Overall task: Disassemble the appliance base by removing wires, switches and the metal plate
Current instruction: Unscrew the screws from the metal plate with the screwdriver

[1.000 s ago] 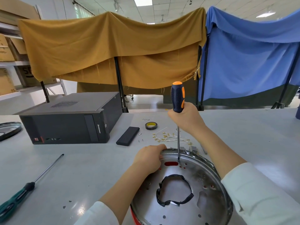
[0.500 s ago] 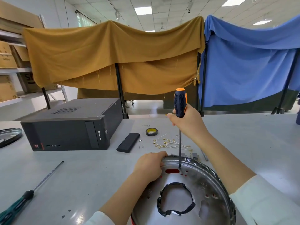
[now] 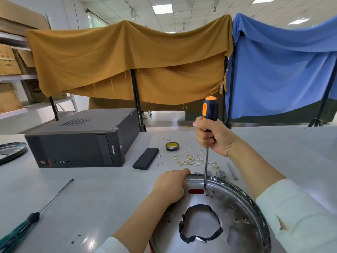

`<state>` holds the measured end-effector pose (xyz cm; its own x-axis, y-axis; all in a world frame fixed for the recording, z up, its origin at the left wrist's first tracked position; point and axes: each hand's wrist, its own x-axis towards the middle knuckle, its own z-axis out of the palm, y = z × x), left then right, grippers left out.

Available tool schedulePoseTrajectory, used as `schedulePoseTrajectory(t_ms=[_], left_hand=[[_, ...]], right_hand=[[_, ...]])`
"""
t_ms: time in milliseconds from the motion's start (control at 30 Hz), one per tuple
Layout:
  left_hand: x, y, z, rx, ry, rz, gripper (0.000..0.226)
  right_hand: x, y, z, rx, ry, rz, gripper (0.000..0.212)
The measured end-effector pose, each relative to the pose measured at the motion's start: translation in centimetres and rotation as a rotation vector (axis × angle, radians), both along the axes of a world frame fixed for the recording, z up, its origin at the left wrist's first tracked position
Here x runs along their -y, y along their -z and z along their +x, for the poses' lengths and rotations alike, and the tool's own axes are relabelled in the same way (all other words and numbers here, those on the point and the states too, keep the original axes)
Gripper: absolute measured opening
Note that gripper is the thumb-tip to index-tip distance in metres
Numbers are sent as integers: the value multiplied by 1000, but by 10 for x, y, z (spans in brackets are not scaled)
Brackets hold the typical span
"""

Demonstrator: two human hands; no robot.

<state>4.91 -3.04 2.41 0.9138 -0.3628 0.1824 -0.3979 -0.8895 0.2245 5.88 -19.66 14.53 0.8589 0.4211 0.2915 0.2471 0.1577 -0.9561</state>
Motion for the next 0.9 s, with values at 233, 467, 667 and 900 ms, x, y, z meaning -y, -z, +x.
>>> schedulePoseTrajectory(t_ms=[233, 467, 667, 900], left_hand=[[0, 1, 0, 5, -1, 6, 42], [0, 1, 0, 16, 2, 4, 41], [0, 2, -1, 24, 2, 4, 42], [0, -1, -5, 9, 6, 0, 44]], right_hand=[[-30, 4, -16, 249, 756, 35, 20], [-19, -5, -9, 25, 323, 171, 24], [-10, -4, -11, 98, 332, 36, 24], [-34, 4, -18, 280, 907, 68, 21]])
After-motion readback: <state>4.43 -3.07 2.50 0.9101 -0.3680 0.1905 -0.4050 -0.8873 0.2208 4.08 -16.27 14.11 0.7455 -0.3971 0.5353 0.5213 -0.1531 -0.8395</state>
